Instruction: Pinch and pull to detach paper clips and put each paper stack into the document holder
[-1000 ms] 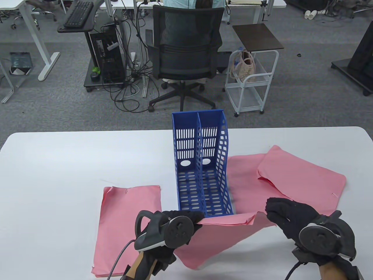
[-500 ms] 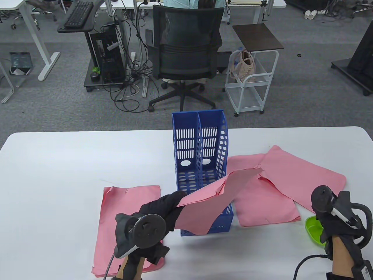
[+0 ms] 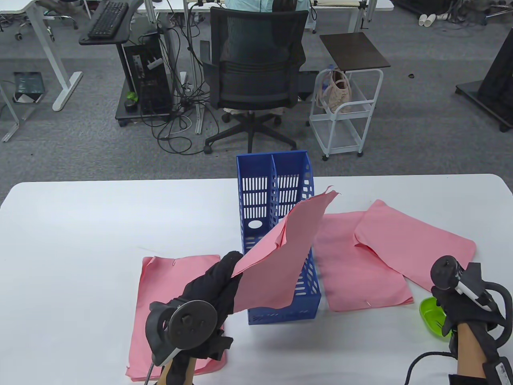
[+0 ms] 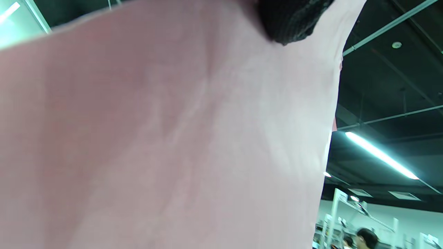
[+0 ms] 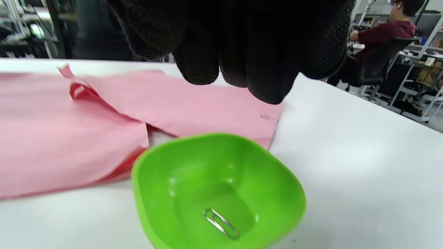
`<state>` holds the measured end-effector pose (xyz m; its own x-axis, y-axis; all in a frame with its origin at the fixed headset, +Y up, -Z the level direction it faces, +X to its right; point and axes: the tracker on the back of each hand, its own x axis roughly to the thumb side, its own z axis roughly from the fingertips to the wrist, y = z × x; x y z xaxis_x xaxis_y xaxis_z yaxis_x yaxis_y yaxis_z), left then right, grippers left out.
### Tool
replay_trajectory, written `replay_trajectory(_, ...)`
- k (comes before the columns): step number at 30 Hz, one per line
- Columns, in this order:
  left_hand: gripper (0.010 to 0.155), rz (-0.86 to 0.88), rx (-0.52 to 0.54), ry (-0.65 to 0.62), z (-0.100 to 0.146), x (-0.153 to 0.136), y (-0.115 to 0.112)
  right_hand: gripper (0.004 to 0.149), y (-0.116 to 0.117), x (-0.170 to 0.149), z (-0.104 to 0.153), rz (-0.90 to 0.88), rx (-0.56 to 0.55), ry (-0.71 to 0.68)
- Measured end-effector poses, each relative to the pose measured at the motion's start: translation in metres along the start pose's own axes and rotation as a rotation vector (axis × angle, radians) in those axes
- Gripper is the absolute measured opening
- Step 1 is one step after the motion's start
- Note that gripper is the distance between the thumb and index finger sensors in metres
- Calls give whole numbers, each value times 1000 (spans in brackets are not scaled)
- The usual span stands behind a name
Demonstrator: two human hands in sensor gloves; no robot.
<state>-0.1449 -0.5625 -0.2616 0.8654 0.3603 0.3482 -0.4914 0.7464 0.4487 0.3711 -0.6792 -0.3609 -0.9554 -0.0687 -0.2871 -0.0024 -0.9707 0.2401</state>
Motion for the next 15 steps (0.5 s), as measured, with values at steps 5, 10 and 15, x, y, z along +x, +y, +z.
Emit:
replay_trajectory(5, 45, -76, 86, 90, -2, 17, 12, 46, -20, 2, 15, -26, -123, -41)
replay_trajectory(10, 45, -177, 166, 198, -7, 38, 7, 52, -34, 0, 30, -83, -255, -88)
replay_trajectory(15, 44, -323, 238, 283, -13, 50, -10, 60, -44, -4, 41, -143, -342, -130)
